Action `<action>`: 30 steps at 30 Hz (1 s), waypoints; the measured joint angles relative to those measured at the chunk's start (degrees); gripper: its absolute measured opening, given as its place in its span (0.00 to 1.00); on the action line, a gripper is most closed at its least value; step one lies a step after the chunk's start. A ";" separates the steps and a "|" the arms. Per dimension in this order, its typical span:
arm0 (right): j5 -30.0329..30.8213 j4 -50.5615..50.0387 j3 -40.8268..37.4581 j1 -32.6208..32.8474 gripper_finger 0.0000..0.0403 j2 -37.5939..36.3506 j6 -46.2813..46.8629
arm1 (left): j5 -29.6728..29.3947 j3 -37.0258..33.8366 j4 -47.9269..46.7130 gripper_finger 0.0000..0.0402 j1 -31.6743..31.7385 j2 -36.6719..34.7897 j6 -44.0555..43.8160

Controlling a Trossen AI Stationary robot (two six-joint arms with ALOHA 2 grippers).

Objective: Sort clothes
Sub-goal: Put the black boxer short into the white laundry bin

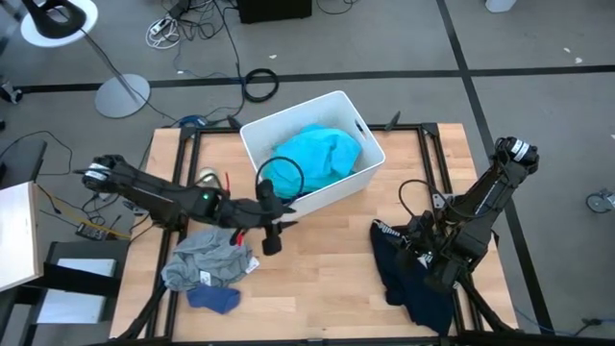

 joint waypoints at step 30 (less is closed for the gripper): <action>-0.96 1.79 0.00 -1.53 0.41 0.00 -1.42 | -4.22 -12.93 6.45 0.37 14.42 -0.07 -6.49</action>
